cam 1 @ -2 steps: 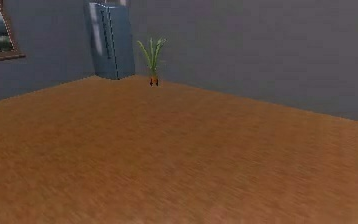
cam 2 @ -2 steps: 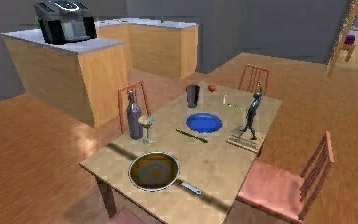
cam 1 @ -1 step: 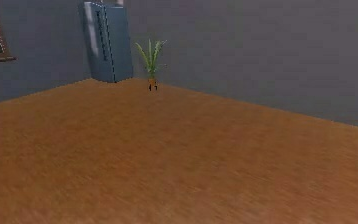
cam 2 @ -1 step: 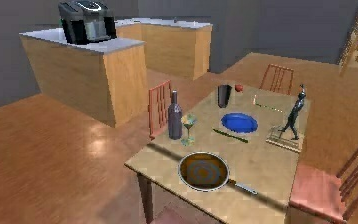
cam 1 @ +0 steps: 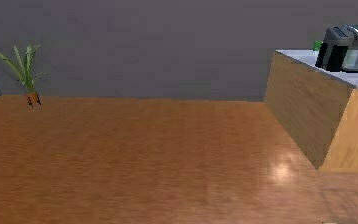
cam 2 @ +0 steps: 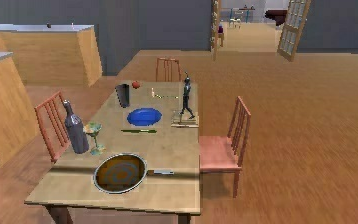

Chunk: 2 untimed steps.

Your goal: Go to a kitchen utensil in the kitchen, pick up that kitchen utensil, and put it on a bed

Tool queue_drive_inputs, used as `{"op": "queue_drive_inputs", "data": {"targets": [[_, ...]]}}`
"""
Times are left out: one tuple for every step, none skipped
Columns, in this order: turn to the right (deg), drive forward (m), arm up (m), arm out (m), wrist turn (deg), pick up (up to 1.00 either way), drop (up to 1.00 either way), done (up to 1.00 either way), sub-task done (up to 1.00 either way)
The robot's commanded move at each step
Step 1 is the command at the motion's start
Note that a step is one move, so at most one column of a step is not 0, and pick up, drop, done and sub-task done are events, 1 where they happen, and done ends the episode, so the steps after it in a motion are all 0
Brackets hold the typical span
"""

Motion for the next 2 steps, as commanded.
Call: {"op": "queue_drive_inputs", "data": {"targets": [[0.0,0.55,0.0,0.0,0.0,0.0,0.0,0.0,0.0],[3.0,0.0,0.0,0.0,0.0,0.0,0.0,0.0,0.0]]}}
